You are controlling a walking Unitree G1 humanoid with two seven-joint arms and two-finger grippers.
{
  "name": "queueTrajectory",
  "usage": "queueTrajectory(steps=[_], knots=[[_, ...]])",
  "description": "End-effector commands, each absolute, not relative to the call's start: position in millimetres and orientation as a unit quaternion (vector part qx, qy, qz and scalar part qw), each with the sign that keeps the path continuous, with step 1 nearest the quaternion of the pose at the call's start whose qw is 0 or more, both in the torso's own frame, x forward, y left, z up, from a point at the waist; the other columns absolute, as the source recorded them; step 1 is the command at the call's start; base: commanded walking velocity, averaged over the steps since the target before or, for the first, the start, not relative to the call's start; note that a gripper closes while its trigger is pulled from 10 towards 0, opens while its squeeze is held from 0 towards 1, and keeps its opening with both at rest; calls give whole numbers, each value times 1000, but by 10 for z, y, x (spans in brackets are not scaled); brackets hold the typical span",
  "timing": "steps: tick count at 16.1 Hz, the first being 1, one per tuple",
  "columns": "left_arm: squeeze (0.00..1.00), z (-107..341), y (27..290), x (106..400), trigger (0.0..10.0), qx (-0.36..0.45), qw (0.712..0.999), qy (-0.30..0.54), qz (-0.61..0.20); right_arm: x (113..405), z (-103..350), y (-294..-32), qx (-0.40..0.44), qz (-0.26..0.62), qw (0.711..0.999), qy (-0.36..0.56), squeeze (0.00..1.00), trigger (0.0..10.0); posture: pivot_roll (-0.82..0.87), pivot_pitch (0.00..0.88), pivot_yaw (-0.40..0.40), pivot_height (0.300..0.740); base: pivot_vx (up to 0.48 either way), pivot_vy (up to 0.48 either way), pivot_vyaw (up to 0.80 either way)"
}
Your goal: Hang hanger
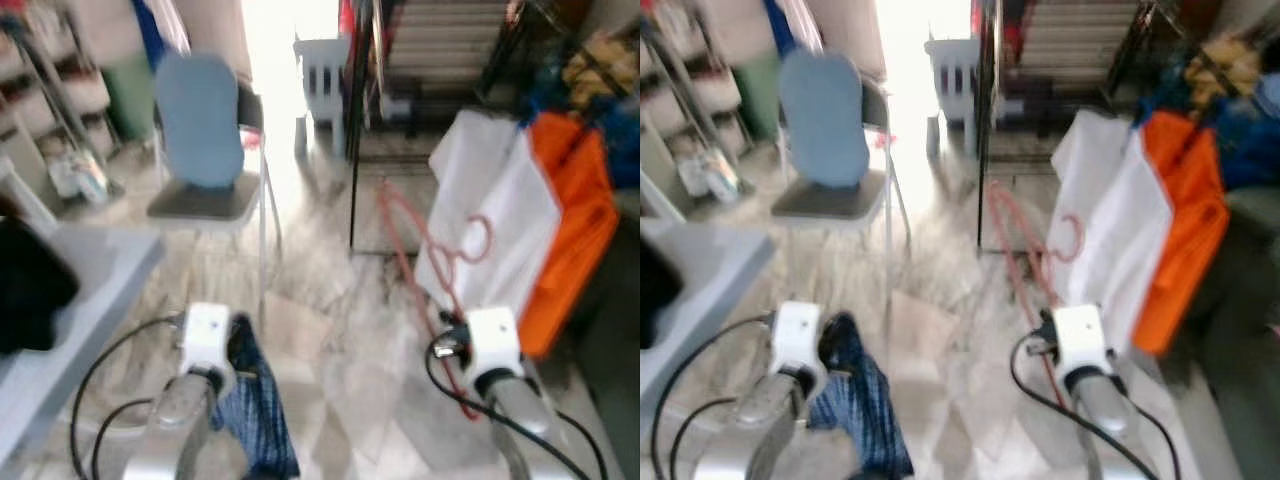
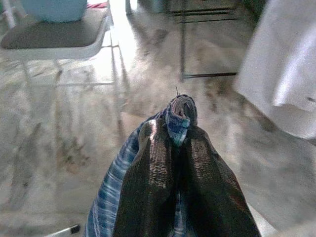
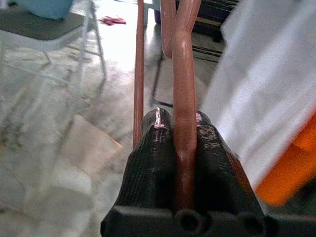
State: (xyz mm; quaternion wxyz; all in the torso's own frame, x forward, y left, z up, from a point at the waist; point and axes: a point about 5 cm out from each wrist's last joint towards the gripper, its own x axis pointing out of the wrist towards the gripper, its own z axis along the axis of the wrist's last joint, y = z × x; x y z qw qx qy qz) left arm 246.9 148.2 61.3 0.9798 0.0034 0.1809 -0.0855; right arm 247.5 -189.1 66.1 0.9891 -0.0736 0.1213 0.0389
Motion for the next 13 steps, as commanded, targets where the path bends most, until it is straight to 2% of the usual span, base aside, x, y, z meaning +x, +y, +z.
queueTrajectory(steps=[1,13], knots=[[0,728,1475,2534,10000,10,984,153,-94,2508,712,-1876,-67,40,991,109,0,10000,-112,0,22,740,-435,0,0],[0,768,1439,2553,10000,-34,983,144,-111,2539,692,-1855,-86,44,988,118,0,10000,-113,0,21,740,0,0,0]])
